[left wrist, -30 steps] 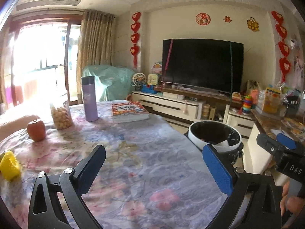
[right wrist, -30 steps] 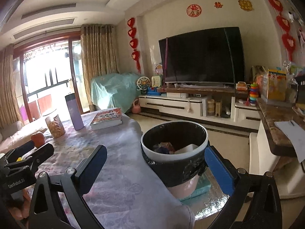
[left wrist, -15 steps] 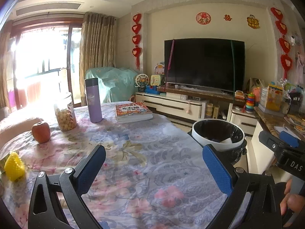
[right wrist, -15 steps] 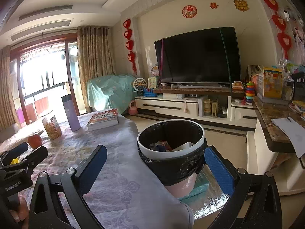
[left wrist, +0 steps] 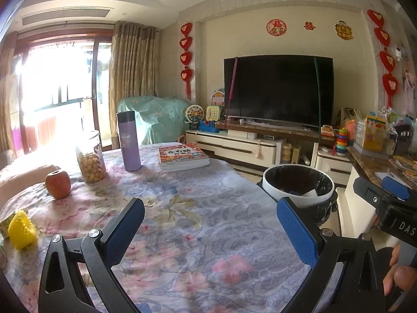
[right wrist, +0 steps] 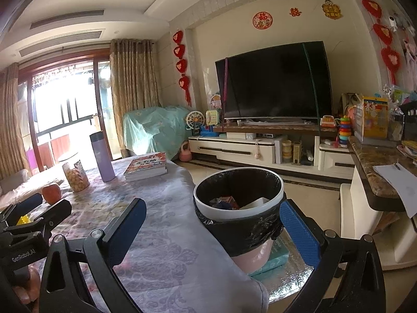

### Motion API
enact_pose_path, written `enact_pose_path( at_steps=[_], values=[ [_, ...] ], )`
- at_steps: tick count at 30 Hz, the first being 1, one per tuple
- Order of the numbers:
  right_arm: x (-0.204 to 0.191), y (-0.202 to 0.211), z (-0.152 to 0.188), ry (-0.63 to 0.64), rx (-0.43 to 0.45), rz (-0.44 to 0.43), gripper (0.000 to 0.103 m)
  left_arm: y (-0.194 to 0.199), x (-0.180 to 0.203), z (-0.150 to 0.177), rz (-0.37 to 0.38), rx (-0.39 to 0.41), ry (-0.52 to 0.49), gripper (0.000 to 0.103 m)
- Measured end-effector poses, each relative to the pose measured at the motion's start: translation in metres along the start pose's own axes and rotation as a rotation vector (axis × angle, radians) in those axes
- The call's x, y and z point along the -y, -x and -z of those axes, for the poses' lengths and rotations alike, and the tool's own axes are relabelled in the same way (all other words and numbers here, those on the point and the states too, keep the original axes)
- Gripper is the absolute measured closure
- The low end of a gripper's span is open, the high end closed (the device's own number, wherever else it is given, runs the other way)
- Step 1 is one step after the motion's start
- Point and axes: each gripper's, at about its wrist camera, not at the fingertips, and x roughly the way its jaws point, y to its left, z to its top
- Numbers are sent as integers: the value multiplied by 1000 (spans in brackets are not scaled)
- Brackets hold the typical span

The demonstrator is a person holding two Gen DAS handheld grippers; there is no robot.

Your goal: Collect trash

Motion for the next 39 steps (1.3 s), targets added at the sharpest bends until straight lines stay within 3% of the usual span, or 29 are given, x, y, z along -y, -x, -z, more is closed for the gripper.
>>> enact_pose_path(
  at_steps=[39],
  values=[
    [-5, 3, -1, -6, 11, -14, 0, -4, -2, 2, 2, -13, -1, 1]
  ],
)
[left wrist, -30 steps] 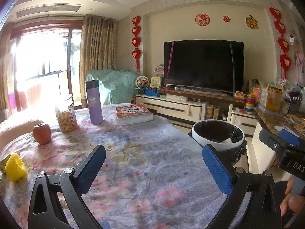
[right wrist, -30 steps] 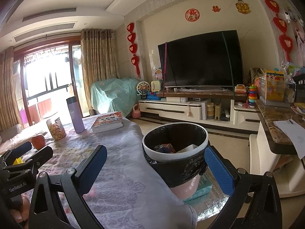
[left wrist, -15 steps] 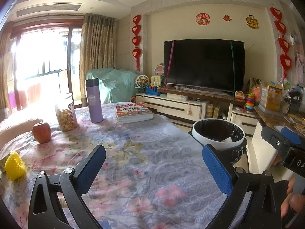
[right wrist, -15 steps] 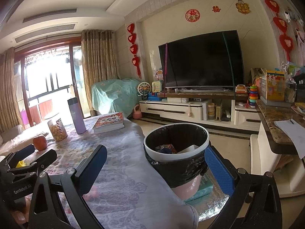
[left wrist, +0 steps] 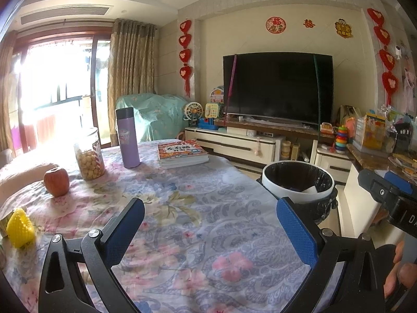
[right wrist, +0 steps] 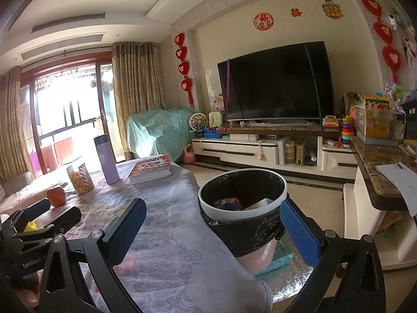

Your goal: Collect trash

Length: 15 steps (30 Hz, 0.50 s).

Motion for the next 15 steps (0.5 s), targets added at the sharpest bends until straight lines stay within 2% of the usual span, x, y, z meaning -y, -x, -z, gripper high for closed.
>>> enact_pose_path(
  at_steps=[15],
  values=[
    [-1, 1, 1, -5, -1, -6, 0, -1, 0, 1, 4, -2, 1, 1]
  ],
)
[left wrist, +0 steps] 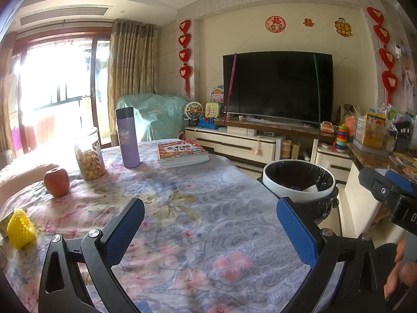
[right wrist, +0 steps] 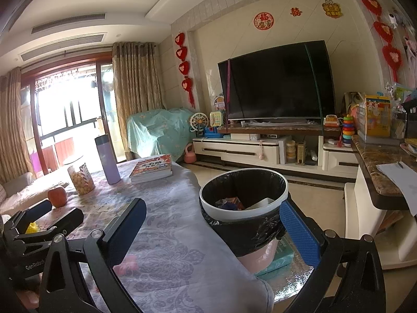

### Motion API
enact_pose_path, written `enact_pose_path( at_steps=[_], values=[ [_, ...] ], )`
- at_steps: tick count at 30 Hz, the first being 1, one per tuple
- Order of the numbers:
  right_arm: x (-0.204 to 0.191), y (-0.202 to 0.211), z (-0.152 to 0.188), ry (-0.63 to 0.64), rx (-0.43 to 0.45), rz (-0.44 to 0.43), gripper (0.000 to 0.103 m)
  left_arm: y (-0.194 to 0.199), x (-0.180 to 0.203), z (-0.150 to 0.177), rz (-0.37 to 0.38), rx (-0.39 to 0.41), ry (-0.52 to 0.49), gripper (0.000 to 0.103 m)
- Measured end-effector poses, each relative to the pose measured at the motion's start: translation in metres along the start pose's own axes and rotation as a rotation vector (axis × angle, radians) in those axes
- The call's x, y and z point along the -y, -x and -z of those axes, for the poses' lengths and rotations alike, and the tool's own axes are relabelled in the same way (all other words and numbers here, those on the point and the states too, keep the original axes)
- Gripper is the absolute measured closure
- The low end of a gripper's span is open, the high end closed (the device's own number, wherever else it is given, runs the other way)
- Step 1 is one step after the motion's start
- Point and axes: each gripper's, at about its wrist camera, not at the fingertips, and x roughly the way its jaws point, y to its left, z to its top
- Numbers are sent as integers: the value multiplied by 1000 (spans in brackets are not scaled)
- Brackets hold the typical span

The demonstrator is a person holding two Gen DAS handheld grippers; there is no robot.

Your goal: Collect trash

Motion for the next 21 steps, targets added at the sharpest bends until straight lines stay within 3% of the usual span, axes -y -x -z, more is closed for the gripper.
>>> enact_pose_path(
  at_steps=[21],
  values=[
    [-6, -13, 1, -11, -34, -28, 0, -13, -13, 2, 2, -31, 18, 1]
  ],
)
